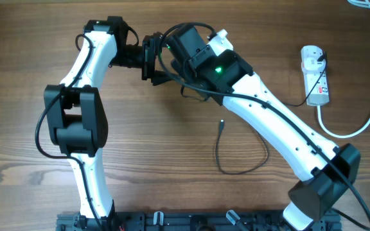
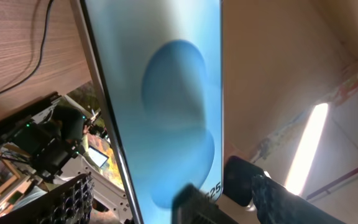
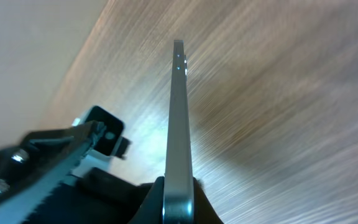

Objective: Plug charger to phone and switch on socket

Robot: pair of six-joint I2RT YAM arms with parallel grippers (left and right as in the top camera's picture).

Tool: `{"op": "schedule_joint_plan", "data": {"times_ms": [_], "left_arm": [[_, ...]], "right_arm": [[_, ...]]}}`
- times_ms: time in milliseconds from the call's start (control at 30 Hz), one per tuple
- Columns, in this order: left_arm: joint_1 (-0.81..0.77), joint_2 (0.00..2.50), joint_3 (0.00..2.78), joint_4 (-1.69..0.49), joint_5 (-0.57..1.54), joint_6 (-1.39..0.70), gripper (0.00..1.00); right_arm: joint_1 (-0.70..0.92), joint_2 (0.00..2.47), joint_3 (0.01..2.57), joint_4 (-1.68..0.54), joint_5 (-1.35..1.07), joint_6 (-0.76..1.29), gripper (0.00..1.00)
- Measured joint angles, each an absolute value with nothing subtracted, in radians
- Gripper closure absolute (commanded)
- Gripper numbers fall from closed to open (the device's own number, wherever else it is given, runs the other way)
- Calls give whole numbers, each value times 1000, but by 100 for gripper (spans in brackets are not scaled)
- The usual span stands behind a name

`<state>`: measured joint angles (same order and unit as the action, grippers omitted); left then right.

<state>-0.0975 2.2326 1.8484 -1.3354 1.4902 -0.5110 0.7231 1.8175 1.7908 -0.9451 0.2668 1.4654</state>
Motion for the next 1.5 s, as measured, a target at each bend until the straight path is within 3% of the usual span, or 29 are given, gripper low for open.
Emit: {"op": "schedule_joint_plan", "data": {"times_ms": [167, 267, 367, 567, 700, 833, 933, 1500], "left_arm": [[-98, 2233, 1848, -1335, 1490, -530, 17], [-98, 2233, 1848, -1339, 1505, -565, 25], [-98, 2233, 1848, -1343, 1534, -587, 25], [-98, 2233, 1848, -1351, 1551, -606, 31], [-98, 2233, 1848, -1353, 1553, -612, 46], [-98, 2233, 1848, -1354, 1555, -639, 46], [-98, 2233, 1848, -1354, 1555, -650, 53], [-98, 2233, 1848, -1353, 1558, -694, 71]], "right_arm": [[723, 1810, 1791, -945, 180, 1789, 96], [724, 1810, 1791, -945, 175, 1929, 96], [724, 1810, 1791, -928, 174, 2012, 95], [724, 1810, 1791, -877, 183, 2050, 96], [724, 1810, 1791, -878, 224, 2054, 96], [724, 1810, 1791, -835, 246, 2016, 96], [724, 1809, 1791, -830, 254, 1991, 96], [724, 1809, 1791, -867, 243, 1984, 96]]}}
